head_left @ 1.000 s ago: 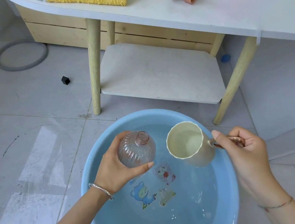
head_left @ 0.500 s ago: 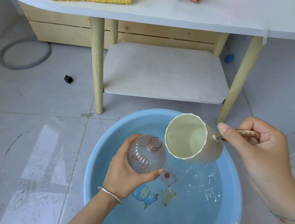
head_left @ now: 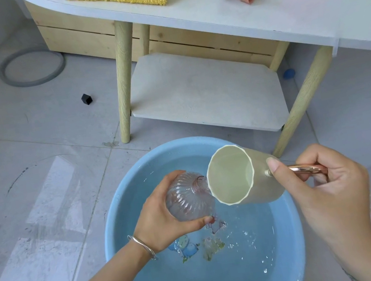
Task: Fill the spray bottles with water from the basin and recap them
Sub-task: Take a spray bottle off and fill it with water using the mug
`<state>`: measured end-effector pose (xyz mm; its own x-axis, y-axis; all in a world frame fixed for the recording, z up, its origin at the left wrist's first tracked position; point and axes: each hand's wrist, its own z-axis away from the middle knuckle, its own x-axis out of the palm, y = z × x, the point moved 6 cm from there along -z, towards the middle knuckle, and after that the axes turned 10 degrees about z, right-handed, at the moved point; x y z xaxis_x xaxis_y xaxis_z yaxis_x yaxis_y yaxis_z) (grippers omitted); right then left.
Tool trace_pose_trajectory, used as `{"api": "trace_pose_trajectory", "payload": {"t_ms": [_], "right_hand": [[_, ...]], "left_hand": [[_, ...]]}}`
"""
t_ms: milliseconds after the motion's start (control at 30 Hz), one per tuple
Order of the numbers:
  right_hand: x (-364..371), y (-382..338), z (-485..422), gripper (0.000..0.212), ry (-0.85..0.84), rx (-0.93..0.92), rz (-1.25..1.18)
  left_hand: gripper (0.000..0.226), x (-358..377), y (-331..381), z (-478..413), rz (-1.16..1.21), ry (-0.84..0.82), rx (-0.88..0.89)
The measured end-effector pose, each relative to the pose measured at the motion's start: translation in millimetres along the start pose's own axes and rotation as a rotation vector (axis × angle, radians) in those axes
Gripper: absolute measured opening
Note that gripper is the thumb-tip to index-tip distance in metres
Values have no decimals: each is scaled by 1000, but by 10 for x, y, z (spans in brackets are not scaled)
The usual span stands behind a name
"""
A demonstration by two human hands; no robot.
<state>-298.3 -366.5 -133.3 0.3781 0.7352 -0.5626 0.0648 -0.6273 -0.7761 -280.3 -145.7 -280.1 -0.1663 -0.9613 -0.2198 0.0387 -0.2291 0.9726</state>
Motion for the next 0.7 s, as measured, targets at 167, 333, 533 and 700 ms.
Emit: {"api": "trace_pose_trajectory", "payload": {"t_ms": [167,333,533,700], "right_hand": [[-26,-28,-19,43,9,-6,9],[-37,-26,-25,41,17,-8,5],[-35,-26,-29,42,20,-26,26],[-37,-32,-31,41,22,-43,35]], "left_hand": [[89,6,3,7,-13,-8,0],[89,18,-6,16,-6,-17,-6],[85,44,-2,24,-4,-27,-8],[85,53,8,29,3,-30,-7]]}}
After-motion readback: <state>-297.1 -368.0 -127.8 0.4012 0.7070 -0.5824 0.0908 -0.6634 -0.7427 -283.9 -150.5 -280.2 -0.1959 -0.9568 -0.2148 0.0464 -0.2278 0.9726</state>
